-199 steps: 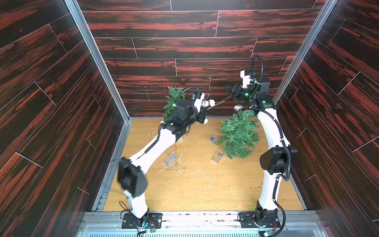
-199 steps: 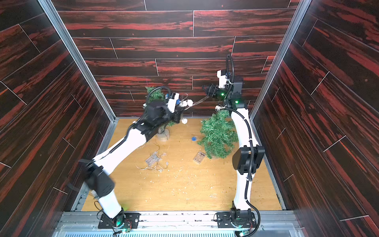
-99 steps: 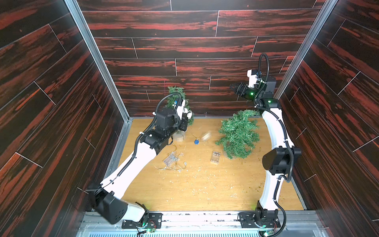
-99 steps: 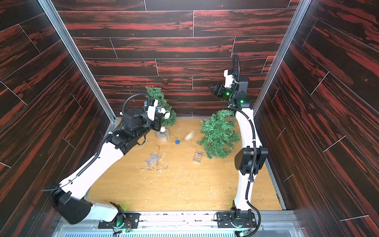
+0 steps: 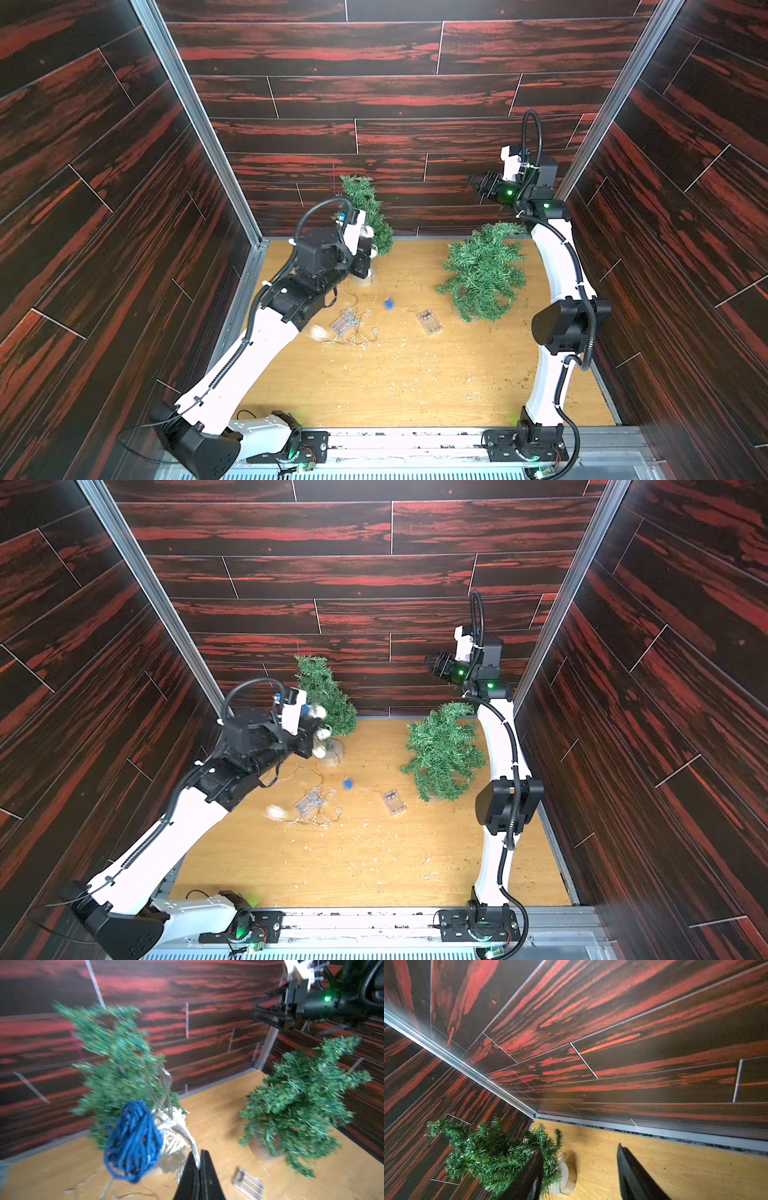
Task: Remove string lights from the small christmas tree
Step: Place the light string at the center of the board.
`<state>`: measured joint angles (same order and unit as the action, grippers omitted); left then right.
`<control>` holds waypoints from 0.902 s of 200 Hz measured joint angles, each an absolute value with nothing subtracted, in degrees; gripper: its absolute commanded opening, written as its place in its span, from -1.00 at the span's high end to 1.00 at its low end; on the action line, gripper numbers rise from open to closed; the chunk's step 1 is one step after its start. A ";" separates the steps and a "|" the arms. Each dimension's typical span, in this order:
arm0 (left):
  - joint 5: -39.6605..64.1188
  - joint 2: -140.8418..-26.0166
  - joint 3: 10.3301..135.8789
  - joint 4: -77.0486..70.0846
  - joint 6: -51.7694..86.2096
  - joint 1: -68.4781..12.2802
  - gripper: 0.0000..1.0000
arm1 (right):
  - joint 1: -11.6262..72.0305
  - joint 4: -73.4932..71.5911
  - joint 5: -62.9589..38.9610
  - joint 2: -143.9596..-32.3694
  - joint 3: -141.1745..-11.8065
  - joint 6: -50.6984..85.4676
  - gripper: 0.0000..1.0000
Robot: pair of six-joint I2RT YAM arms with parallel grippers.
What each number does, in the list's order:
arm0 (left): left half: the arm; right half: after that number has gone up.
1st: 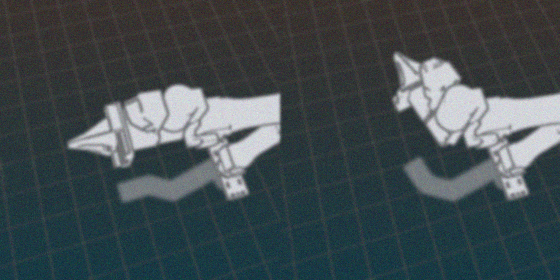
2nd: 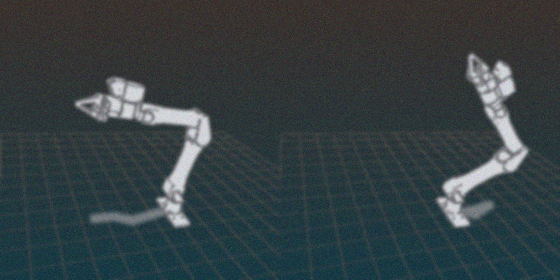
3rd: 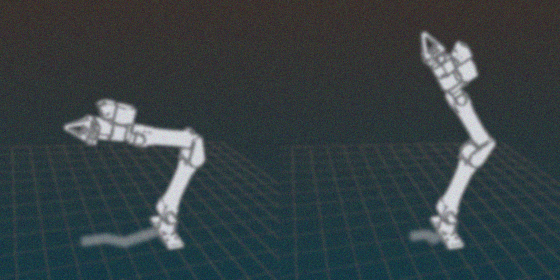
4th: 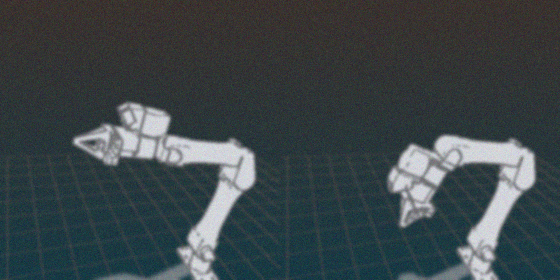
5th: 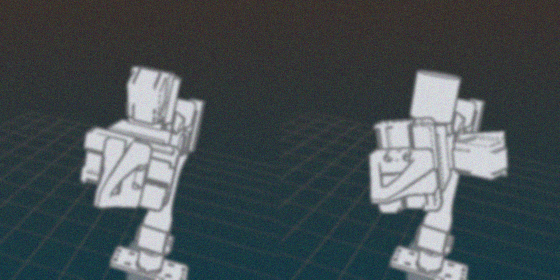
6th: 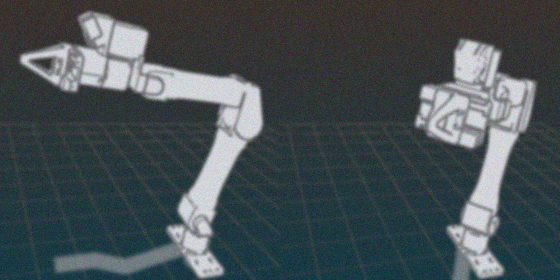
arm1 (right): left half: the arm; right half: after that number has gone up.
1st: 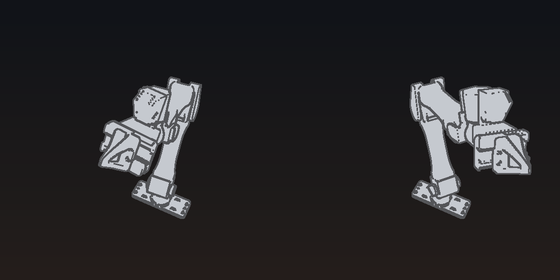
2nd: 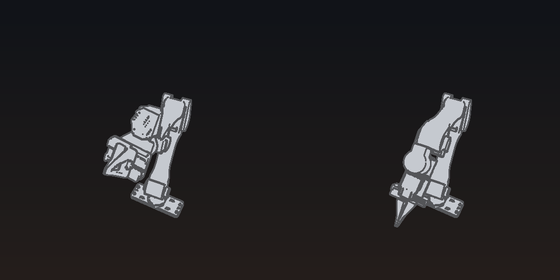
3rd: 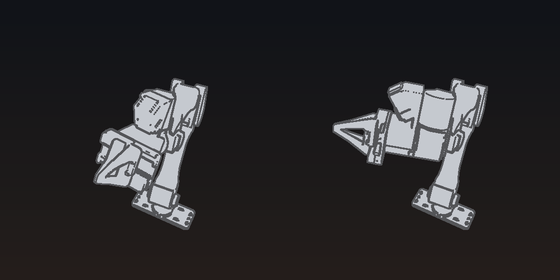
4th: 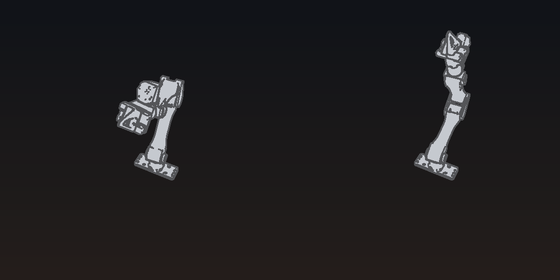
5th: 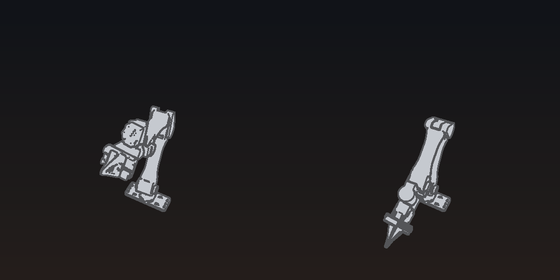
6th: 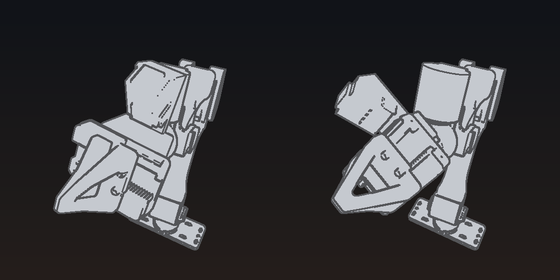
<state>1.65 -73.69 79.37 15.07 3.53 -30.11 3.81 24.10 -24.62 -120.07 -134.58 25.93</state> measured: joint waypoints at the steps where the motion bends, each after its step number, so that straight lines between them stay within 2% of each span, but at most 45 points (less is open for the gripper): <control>1: 1.76 -73.82 79.37 15.07 3.53 -30.15 0.96 | 3.81 24.16 -24.60 -120.07 -134.58 25.93 -0.19; 66: 2.76 -74.59 80.66 16.10 3.92 -32.14 0.97 | 3.84 33.50 -23.81 -114.06 -135.55 26.30 -0.19; 101: 2.57 -76.47 83.11 15.75 3.88 -36.49 0.97 | 3.90 36.58 -21.52 -106.39 -128.77 25.74 -0.20; 133: 3.46 -80.40 83.99 12.95 5.61 -39.55 0.98 | 3.90 38.92 -17.74 -103.92 -125.27 24.27 -0.20; 180: 3.86 -85.23 79.15 5.19 10.22 -40.49 0.97 | 3.90 42.30 -10.35 -100.62 -117.14 21.69 -0.23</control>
